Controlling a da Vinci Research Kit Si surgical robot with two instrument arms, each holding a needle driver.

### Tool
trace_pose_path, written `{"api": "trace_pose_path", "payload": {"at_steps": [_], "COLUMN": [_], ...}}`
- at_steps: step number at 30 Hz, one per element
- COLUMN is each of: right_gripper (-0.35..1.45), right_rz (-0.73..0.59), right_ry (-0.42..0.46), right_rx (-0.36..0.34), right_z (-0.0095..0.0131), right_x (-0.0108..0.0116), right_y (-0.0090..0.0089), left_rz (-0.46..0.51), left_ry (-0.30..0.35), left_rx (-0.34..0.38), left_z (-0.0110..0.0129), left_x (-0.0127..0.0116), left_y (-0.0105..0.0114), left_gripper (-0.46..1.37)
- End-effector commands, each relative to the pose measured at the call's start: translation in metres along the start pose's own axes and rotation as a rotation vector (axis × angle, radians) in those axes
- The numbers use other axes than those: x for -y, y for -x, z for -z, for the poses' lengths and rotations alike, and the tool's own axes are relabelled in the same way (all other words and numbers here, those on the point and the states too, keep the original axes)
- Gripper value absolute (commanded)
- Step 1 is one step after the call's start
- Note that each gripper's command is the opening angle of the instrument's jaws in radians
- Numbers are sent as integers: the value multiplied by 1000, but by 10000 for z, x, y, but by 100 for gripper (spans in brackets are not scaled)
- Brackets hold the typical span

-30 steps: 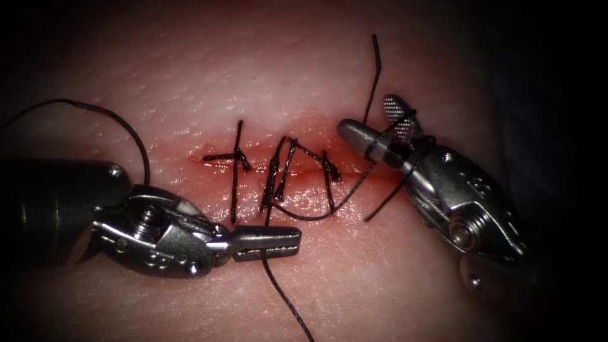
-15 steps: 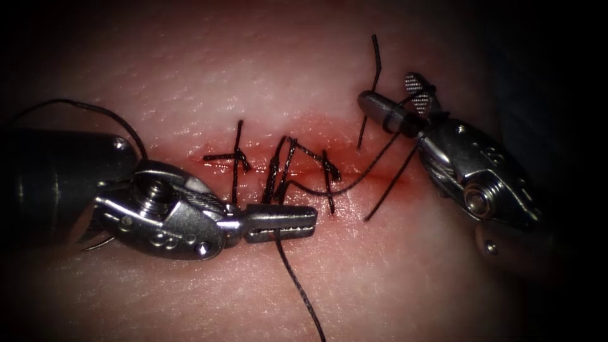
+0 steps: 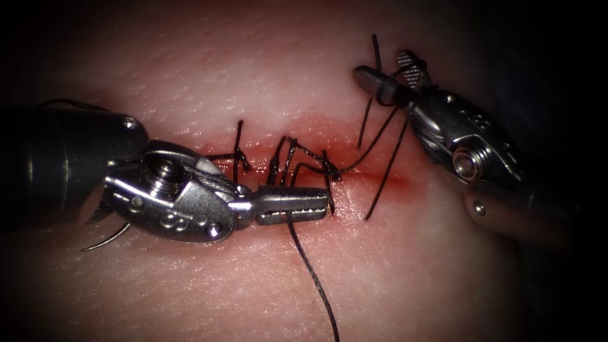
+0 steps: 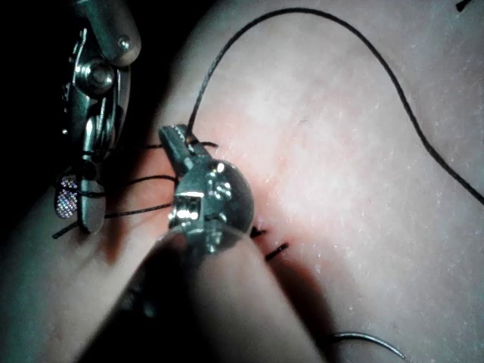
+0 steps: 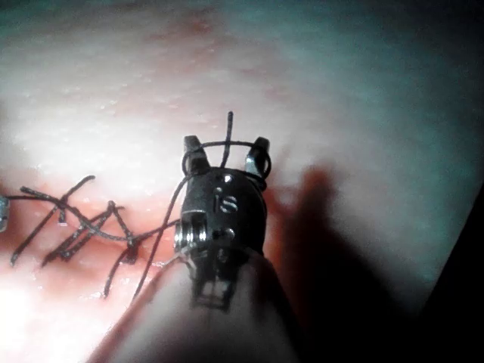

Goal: Wound Closure
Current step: Grab the suture tail with the right gripper

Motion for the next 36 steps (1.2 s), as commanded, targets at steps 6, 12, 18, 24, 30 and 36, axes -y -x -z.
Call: {"api": "trace_pose_path", "payload": {"at_steps": [6, 12, 18, 24, 30, 36], "right_gripper": [104, -35, -35, -35, -35, -35], "right_rz": [1, -73, -75, -74, -75, -76], "right_ry": [-7, -12, -20, -22, -24, -27], "right_rx": [21, 101, 102, 106, 100, 93], "right_z": [-10, -7, -8, -6, -5, -3], "right_x": [3, 13, 23, 21, 21, 22], "right_y": [1, 3, 4, 4, 3, 2], "left_rz": [1, 1, 0, -1, -1, -10], "left_ry": [5, 5, 5, 4, 4, 2], "left_rx": [-2, -2, -3, -3, -3, -2], "left_z": [-1, -1, -2, -2, -2, -1], "left_x": [0, 0, 0, -1, -1, -5], "left_y": [2, 3, 4, 5, 6, 5], "left_gripper": [-35, -35, -35, -35, -35, -35]}}
